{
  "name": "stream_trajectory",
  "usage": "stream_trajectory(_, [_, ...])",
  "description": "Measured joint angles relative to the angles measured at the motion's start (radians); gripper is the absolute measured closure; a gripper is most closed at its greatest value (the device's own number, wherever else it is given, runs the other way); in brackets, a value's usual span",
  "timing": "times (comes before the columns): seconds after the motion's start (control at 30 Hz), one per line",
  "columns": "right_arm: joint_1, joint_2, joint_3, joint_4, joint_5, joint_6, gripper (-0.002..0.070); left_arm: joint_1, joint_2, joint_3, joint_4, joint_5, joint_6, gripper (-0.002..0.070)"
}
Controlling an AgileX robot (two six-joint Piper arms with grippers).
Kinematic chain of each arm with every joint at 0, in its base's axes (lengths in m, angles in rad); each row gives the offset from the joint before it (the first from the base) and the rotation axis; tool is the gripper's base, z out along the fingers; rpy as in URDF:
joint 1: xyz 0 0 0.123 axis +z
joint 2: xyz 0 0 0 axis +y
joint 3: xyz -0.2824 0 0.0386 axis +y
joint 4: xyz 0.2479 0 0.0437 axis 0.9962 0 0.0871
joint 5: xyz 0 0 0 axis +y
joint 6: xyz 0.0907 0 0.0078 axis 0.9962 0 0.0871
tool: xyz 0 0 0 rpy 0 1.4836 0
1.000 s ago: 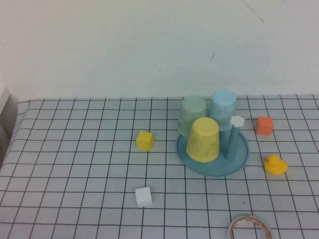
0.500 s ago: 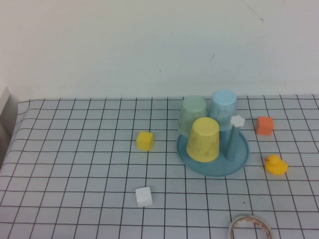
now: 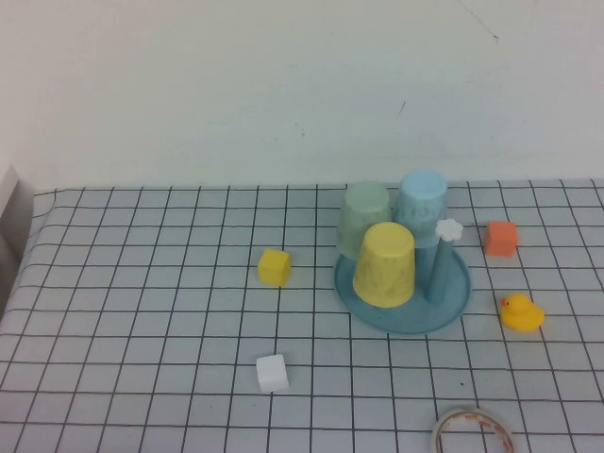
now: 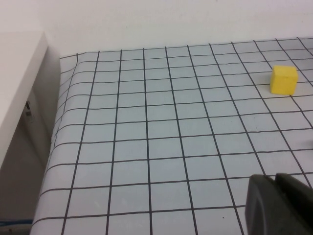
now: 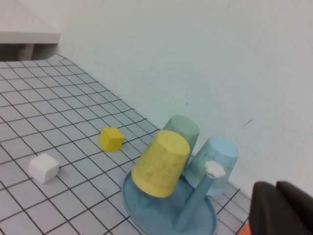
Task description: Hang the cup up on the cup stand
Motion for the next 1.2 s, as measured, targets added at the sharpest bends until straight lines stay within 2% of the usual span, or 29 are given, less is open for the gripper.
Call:
stream_trajectory(0.1, [-0.018,-0.039,0.0,0.0,0.005,0.0,0.0678,0.0,0.0,0.0,0.002,0.0,0.0,0.0675])
stream_trajectory(0.17, [-0.079,-0.083,0.0,0.0,0.01,0.0,0.0678,0.0,0.0,0.0,0.002,0.0,0.0,0.0675])
stream_trajectory(0.37, [-0.357,-0.182,0.0,0.0,0.067,0.077,0.0678,0.0,-0.002,0.0,0.002,0.0,0.0,0.0676])
stream_trajectory(0.5, [-0.581,-0.23,0.0,0.0,0.19,0.132,0.0678,0.0,-0.002,0.0,0.002,0.0,0.0,0.0676])
stream_trajectory(0.63, [-0.737,-0.241,0.0,-0.004,0.316,0.154,0.0678,0.0,-0.002,0.0,0.002,0.0,0.0,0.0676])
stream_trajectory(0.73, [-0.787,-0.241,0.0,-0.008,0.349,0.155,0.0678,0.0,-0.002,0.0,0.002,0.0,0.0,0.0676])
stream_trajectory(0.97, [-0.801,-0.253,0.0,-0.045,0.384,0.202,0.0678,0.0,-0.002,0.0,0.002,0.0,0.0,0.0676])
stream_trajectory(1.03, [-0.802,-0.268,0.0,-0.234,0.398,0.353,0.0678,0.0,-0.002,0.0,0.002,0.0,0.0,0.0676])
stream_trajectory(1.07, [-0.803,-0.281,0.0,-0.563,0.419,0.673,0.0678,0.0,-0.002,0.0,0.002,0.0,0.0,0.0676])
stream_trajectory(1.2, [-0.803,-0.289,0.0,-1.279,0.534,1.394,0.0678,0.0,-0.002,0.0,0.002,0.0,0.0,0.0676])
